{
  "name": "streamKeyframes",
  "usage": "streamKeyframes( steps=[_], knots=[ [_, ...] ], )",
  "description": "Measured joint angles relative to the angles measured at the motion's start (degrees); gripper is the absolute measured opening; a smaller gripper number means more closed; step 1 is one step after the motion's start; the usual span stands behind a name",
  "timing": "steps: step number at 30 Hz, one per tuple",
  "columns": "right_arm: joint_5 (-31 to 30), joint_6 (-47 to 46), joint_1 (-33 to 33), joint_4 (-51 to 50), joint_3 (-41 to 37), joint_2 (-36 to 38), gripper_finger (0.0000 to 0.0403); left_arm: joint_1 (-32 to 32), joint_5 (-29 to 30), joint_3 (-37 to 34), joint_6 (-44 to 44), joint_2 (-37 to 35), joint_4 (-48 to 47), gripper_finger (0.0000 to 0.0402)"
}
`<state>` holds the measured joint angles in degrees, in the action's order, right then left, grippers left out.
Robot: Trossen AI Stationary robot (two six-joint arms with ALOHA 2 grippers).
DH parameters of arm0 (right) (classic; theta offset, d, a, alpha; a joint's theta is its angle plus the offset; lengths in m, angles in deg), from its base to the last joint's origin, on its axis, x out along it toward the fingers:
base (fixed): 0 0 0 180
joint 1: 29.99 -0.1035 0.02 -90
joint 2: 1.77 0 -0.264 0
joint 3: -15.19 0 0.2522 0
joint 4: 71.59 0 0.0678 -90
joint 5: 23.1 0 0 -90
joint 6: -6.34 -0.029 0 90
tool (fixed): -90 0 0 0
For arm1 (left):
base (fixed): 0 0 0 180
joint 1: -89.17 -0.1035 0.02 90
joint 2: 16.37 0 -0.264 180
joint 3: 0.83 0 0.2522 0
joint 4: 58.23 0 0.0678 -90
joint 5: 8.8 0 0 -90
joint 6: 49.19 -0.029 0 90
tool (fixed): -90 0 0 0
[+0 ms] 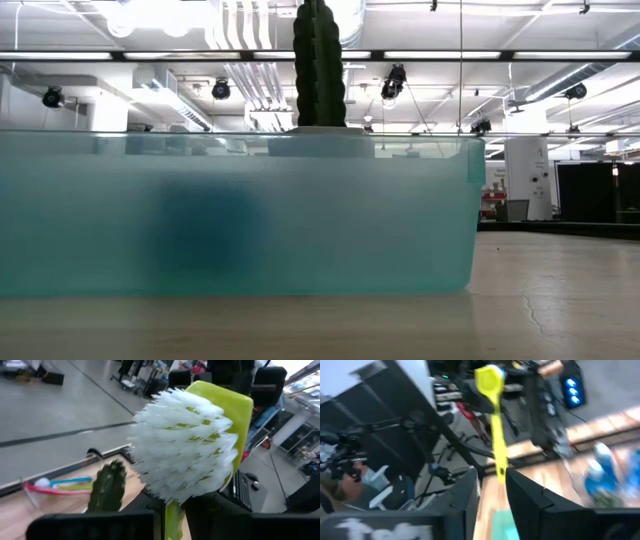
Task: Pick & Place Kitchen Sink Supplies
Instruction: Put the green dish brush into the right transparent bin
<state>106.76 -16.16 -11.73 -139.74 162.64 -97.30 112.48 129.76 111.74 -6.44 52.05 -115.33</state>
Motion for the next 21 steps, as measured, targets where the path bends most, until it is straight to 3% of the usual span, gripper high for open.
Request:
streamKeyframes(
  steps=[7,13,21],
  knots=[
    [-10.0,4.2,-7.0,11.5,0.0,-3.4,0.0161,0.0,1.8,-0.2,-3.8,0.1,6.0,0.0041],
    [-17.5,7.8,-10.4,14.3,0.0,-6.4,0.0176,0.0,4.5,-0.2,-6.3,0.1,7.2,0.0048],
    [-19.1,4.4,-11.3,14.8,0.0,-9.6,0.0194,0.0,4.5,-0.5,-8.2,0.2,8.9,0.0027]
  ],
)
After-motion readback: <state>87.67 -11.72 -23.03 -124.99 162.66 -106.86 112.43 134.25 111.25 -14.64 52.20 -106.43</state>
